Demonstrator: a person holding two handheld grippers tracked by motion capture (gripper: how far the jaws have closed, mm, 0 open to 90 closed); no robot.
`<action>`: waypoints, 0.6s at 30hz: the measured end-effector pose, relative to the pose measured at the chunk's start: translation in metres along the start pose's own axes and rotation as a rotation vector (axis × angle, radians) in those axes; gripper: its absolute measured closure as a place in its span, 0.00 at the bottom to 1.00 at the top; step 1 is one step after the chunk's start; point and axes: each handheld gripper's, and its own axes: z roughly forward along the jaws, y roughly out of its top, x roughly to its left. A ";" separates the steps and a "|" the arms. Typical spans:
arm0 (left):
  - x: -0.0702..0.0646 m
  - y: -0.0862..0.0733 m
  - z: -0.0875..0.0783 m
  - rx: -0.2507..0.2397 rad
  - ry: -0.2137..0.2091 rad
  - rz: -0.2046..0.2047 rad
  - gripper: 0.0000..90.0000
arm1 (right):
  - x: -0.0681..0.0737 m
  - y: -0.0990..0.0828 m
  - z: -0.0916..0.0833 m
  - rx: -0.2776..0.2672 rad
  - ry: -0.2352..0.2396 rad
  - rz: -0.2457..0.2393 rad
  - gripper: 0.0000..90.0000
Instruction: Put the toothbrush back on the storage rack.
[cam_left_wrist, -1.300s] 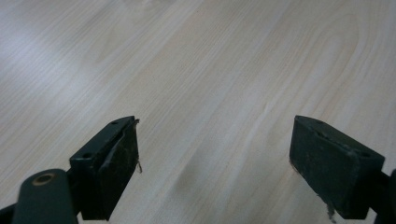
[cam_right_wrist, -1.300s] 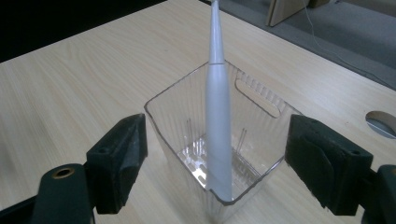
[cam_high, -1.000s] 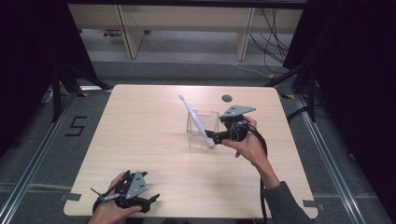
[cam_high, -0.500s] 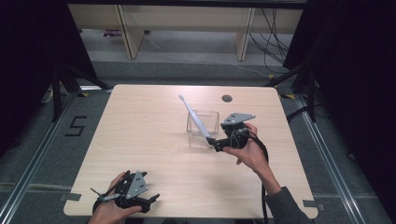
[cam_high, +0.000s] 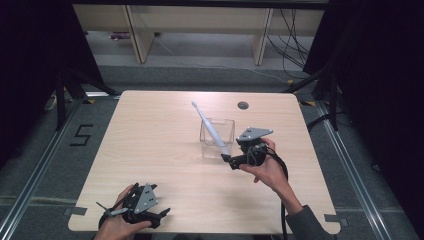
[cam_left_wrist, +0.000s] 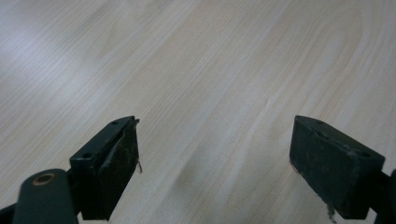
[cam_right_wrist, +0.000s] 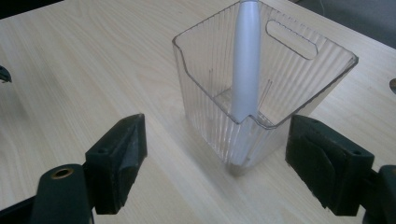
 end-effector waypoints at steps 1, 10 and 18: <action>0.000 0.000 0.000 0.008 0.001 0.009 0.17 | 0.001 -0.001 0.001 -0.004 0.002 0.010 0.24; 0.000 0.000 0.000 -0.005 -0.002 -0.001 0.17 | 0.005 -0.013 -0.003 -0.019 -0.007 0.012 0.18; -0.001 -0.001 0.000 0.001 0.009 0.003 0.17 | 0.007 -0.025 -0.008 -0.043 -0.017 0.017 0.18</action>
